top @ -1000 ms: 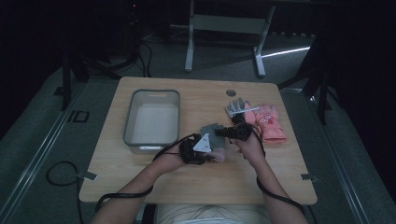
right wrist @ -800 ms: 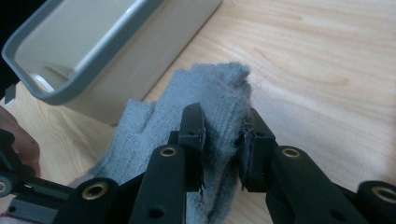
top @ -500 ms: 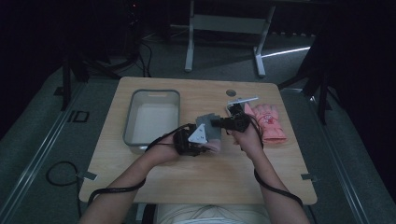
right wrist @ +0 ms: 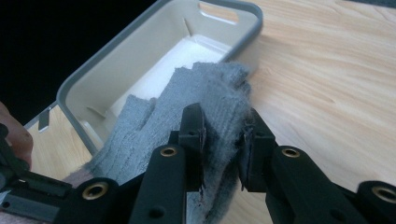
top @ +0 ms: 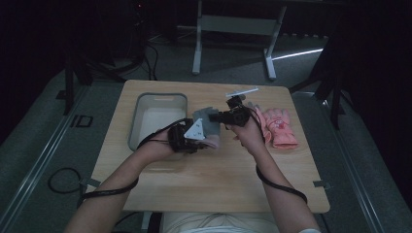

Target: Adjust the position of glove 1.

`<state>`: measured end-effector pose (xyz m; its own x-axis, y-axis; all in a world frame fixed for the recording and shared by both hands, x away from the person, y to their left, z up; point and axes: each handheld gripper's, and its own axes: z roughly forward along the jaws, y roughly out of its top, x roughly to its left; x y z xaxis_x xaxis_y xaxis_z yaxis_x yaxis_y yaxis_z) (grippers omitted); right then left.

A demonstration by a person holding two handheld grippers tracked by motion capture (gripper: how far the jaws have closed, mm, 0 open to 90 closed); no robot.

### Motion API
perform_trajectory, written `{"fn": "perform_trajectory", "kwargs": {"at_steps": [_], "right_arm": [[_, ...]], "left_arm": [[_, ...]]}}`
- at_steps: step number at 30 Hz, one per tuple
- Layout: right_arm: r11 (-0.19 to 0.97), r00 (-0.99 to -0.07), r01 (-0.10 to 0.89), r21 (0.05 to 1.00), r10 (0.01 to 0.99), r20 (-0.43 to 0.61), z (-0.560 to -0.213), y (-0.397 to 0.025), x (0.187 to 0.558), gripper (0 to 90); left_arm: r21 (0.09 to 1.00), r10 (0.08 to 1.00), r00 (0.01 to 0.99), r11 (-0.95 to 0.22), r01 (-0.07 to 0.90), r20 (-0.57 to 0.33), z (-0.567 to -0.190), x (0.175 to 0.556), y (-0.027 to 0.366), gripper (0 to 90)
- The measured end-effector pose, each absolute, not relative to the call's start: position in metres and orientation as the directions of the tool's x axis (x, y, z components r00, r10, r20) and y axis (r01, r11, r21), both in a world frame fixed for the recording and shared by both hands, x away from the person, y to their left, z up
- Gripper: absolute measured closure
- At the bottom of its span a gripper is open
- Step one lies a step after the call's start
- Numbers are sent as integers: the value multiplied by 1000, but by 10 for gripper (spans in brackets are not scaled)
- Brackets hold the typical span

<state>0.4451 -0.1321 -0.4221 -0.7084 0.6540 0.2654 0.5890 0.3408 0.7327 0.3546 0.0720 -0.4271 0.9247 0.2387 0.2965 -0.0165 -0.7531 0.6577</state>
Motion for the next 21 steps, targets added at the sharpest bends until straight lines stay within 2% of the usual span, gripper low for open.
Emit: {"fn": "perform_trajectory", "kwargs": {"at_steps": [16, 21], "right_arm": [[410, -763, 547, 730, 603, 233, -411, -70, 458, 743], [419, -774, 542, 728, 587, 238, -410, -48, 463, 744]], "left_arm": [[629, 281, 905, -777, 21, 318, -420, 354, 121, 714], [615, 317, 896, -786, 63, 313, -419, 357, 141, 712]]}}
